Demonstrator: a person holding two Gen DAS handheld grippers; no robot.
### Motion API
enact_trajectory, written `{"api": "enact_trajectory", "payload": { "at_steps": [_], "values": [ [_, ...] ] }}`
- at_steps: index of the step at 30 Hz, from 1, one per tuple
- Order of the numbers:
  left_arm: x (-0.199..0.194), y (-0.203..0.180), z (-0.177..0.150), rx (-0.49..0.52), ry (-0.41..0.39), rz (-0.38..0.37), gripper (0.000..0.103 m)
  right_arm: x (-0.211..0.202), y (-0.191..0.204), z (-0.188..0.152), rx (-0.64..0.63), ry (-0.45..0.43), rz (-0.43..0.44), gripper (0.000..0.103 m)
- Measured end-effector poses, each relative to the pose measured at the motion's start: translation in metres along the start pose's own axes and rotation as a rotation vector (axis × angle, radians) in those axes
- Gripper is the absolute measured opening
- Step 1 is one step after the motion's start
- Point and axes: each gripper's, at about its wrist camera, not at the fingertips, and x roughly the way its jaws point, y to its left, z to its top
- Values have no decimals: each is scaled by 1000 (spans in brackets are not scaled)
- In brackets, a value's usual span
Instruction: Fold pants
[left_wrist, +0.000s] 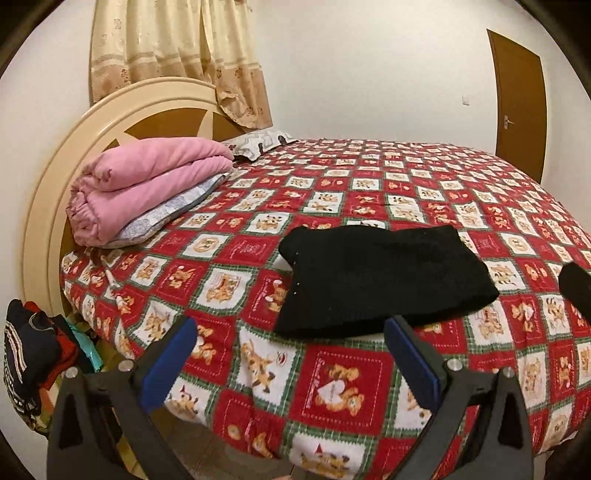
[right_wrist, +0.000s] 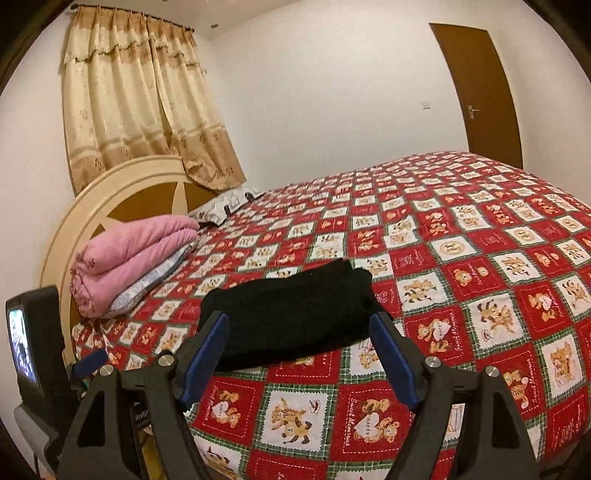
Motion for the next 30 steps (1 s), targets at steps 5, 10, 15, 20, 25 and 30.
{"api": "enact_trajectory", "payload": {
  "at_steps": [5,10,15,20,25,30],
  "values": [
    [-18,2,-4,26,-39,27,103,-17,8,0,-6,-33,12,80],
    [-30,1,-5,45,-75,35,103,-31,15,0,-27,-74,14,80],
    [-36,-2,-5,45,-87,26,103,-35,13,0,-24,-89,6,80],
    [-35,-3,-4,37,-79,18,103,-33,8,-1,-10,-79,4,81],
    [-35,-5,-5,37,-77,24,103,-33,5,-1,4,-80,-3,81],
    [-35,-5,-5,38,-77,23,103,-36,2,-1,9,-87,-4,81]
  ]
}}
